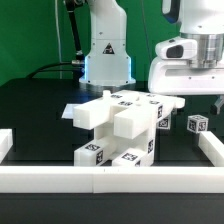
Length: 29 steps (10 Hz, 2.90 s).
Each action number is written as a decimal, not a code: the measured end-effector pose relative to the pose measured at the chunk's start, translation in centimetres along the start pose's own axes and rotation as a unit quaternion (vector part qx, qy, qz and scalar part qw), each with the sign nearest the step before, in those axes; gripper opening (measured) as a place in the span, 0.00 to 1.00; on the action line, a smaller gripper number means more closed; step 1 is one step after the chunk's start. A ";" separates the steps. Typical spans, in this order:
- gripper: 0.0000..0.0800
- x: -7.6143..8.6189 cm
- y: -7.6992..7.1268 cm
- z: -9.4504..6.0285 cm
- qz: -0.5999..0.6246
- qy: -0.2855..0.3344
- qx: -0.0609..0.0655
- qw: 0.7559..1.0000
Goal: Assemble chair
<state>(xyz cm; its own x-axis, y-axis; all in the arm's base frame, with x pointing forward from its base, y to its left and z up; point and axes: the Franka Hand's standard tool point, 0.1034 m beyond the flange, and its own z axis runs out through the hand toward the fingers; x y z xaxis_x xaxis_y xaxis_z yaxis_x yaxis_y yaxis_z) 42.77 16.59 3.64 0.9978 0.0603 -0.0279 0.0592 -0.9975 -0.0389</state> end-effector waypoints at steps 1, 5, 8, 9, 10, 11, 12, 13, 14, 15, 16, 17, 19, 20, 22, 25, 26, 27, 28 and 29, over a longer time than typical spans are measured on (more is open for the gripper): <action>0.81 -0.2 -0.2 0.0 -0.051 -0.004 0.000 0.999; 0.81 -1.5 -0.5 0.2 -0.116 -0.024 0.003 0.993; 0.81 -1.4 -1.2 0.2 -0.107 -0.022 0.003 0.994; 0.81 -1.1 -1.6 -0.1 -0.103 -0.020 0.003 0.995; 0.81 -0.9 -1.9 -0.2 -0.102 -0.017 0.001 0.995; 0.81 -0.8 -1.9 -0.2 -0.101 -0.015 0.002 0.995; 0.81 -0.8 -1.7 -0.2 -0.099 -0.013 0.001 0.995; 0.81 -1.1 -1.3 0.0 -0.096 -0.014 -0.001 0.995; 0.81 -1.1 -0.9 0.0 -0.094 -0.015 -0.001 0.996; 0.81 -0.8 -0.4 -0.4 -0.089 -0.014 0.000 0.996; 0.81 -0.5 0.2 -1.2 -0.082 -0.015 0.004 0.996; 0.81 -0.2 0.9 -2.3 -0.079 -0.021 0.009 0.997; 0.81 1.2 3.5 -4.1 -0.075 -0.019 0.018 0.997; 0.81 1.8 4.1 -4.4 -0.069 -0.009 0.017 0.997; 0.81 1.7 4.1 -4.2 -0.069 -0.011 0.017 0.997; 0.81 1.9 5.8 -5.2 -0.074 -0.021 0.023 0.997; 0.81 2.7 7.4 -6.6 -0.058 -0.023 0.027 0.998; 0.81 3.7 8.9 -7.7 -0.059 -0.021 0.028 0.998; 0.81 4.7 10.3 -8.3 -0.060 -0.021 0.031 0.998; 0.81 5.2 11.1 -8.8 -0.061 -0.022 0.034 0.997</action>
Offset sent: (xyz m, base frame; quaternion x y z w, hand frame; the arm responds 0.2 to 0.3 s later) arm 0.0000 0.0000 0.0000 0.0000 0.0000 -0.1938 0.9810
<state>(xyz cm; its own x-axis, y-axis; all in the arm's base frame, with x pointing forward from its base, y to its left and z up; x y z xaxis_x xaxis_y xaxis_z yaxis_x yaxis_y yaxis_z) 48.88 5.48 11.83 0.9811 0.1833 -0.0618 0.1757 -0.9781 -0.1117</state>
